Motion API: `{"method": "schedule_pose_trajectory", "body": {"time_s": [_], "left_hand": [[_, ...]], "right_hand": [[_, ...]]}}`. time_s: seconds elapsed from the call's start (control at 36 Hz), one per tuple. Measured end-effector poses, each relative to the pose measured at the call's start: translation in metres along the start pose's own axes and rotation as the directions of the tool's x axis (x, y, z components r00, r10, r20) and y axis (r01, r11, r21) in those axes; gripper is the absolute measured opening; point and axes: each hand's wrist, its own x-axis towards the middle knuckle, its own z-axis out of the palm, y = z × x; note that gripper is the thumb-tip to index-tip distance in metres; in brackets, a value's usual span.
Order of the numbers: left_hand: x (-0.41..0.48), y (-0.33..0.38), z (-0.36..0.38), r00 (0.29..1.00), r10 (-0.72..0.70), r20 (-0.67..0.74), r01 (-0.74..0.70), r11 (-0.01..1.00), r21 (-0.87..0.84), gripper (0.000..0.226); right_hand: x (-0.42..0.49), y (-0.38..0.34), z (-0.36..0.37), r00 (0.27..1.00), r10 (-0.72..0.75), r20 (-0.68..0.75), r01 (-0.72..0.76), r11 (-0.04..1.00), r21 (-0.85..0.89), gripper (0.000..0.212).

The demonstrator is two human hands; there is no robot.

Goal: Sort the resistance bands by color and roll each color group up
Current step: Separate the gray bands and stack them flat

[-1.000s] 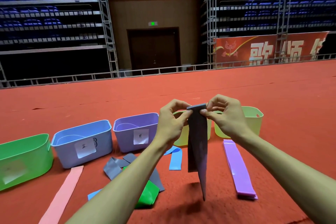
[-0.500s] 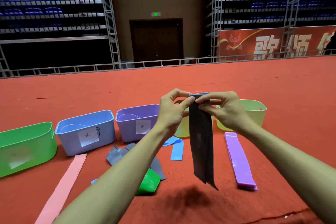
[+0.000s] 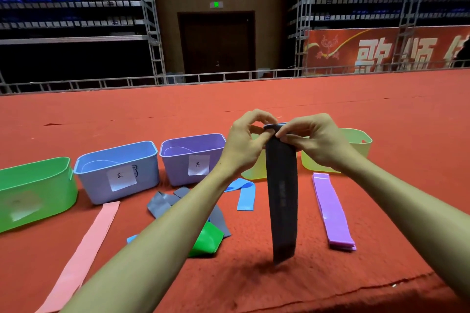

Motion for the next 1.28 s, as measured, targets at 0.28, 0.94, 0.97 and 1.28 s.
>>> {"method": "schedule_pose_trajectory", "body": {"time_s": [0.28, 0.94, 0.97, 1.28], "left_hand": [[-0.002, 0.0, 0.002, 0.996, -0.078, -0.039, 0.076, 0.996, -0.05, 0.025], [-0.003, -0.001, 0.003, 0.983, -0.183, -0.01, 0.18, 0.976, -0.118, 0.023], [-0.003, -0.001, 0.003, 0.982, -0.188, -0.003, 0.186, 0.975, -0.125, 0.023], [-0.005, -0.008, 0.0, 0.978, -0.205, 0.039, 0.209, 0.964, -0.163, 0.023]], "right_hand": [[-0.007, 0.002, 0.006, 0.997, 0.022, -0.07, -0.018, 0.998, 0.062, 0.02], [0.0, -0.003, -0.003, 0.977, 0.203, -0.062, -0.198, 0.977, 0.076, 0.017], [0.0, -0.002, -0.003, 0.976, 0.211, -0.054, -0.207, 0.976, 0.074, 0.017], [0.003, -0.001, -0.004, 0.972, 0.233, -0.018, -0.233, 0.972, -0.018, 0.021]]}}
